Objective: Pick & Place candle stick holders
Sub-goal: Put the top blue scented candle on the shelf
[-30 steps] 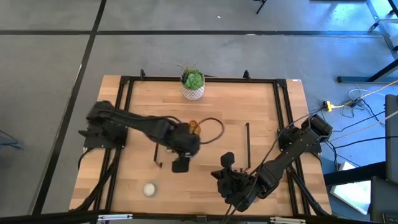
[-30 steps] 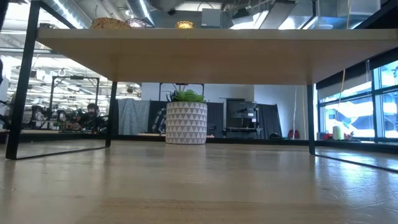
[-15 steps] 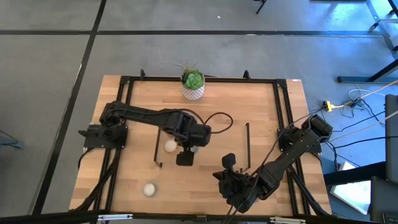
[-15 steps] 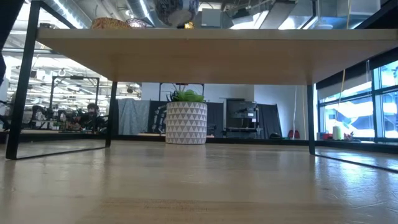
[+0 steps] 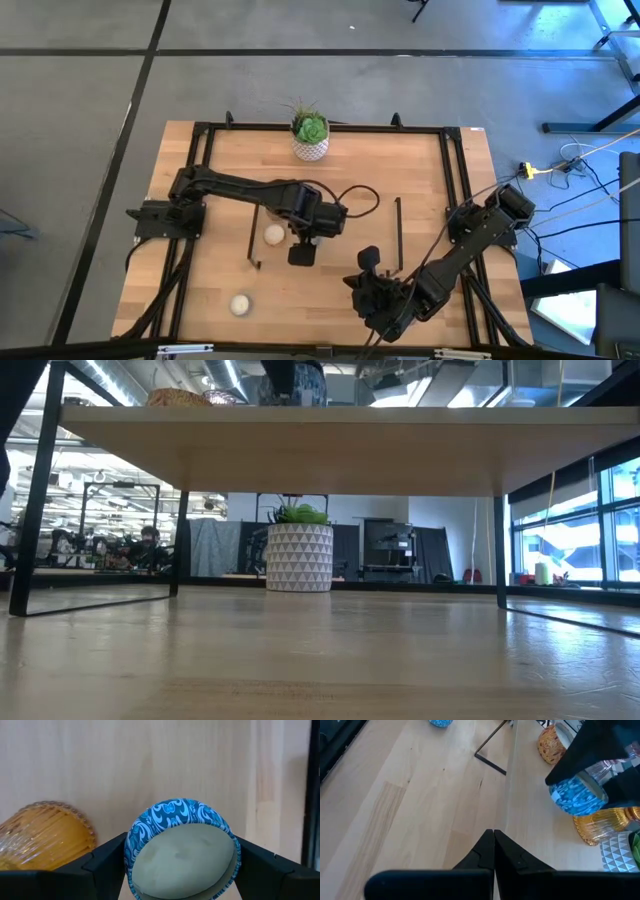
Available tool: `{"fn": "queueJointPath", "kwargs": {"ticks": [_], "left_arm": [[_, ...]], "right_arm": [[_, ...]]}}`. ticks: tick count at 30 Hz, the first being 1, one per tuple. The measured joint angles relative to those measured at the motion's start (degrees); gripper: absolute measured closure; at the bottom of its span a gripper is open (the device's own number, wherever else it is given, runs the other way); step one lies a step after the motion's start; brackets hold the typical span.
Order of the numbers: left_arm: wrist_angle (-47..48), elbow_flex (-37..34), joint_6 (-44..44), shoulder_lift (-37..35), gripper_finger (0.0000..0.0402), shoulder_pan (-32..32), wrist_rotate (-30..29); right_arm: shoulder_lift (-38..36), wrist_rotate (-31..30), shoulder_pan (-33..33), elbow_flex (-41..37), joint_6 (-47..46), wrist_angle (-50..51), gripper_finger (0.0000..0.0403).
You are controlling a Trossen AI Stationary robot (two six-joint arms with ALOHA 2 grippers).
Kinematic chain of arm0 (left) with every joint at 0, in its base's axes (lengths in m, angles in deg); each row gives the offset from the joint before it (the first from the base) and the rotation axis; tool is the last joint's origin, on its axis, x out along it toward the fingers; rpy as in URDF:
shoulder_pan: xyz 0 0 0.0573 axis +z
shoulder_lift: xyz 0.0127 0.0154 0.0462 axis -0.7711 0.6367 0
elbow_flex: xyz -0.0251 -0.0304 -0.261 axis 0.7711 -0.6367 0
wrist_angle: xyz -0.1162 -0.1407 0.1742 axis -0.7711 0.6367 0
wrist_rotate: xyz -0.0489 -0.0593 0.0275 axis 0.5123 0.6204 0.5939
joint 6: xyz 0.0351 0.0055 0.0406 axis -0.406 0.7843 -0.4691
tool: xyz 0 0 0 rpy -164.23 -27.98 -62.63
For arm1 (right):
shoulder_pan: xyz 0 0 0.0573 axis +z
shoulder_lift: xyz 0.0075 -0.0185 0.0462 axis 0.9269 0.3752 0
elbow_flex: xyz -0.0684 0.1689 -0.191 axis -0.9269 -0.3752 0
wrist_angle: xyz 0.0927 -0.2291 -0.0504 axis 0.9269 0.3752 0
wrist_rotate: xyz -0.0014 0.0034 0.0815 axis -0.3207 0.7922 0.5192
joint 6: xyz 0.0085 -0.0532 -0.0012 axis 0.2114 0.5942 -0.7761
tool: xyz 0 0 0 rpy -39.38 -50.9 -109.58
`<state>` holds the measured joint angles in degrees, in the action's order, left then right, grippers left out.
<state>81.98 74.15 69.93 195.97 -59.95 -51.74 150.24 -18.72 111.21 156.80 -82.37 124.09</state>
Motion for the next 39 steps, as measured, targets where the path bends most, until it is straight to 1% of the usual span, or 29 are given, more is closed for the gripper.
{"fn": "queueJointPath", "kwargs": {"ticks": [4,9,13,18,20,24,28,34,39], "left_arm": [[0.36,-0.01,-0.79,0.76,0.0111,-0.40,-3.22],[0.49,-0.05,0.91,0.37,0.0104,-0.67,-2.28],[3.04,-0.07,2.92,0.36,0.0094,-1.41,-2.17],[3.21,-0.12,4.92,0.37,0.0096,-2.10,-3.04],[3.10,-0.17,7.08,0.37,0.0096,-2.10,-3.97],[2.65,-0.20,14.36,0.43,0.0095,-2.10,-5.15],[0.93,-0.20,17.73,0.43,0.0095,-2.10,-5.82],[-0.34,-0.20,19.59,0.43,0.0095,-2.78,-6.56],[-0.36,-0.20,16.05,0.43,0.0094,-3.76,-6.15]], "right_arm": [[0.00,0.09,0.11,0.00,0.00,-0.17,0.0403],[0.00,0.09,0.24,0.00,0.00,-0.11,0.0403],[0.00,0.09,0.24,0.00,0.00,-0.05,0.0403],[0.00,0.11,0.24,0.00,0.07,-0.64,0.0403],[0.02,0.10,0.24,0.00,0.09,-0.64,0.0403],[0.02,0.11,0.24,0.00,0.24,-0.64,0.0403],[0.02,0.11,0.24,0.00,0.26,-0.59,0.0403],[0.02,0.14,0.24,0.00,0.26,-0.55,0.0403],[0.02,0.14,0.24,0.00,0.26,-0.55,0.0403]]}}
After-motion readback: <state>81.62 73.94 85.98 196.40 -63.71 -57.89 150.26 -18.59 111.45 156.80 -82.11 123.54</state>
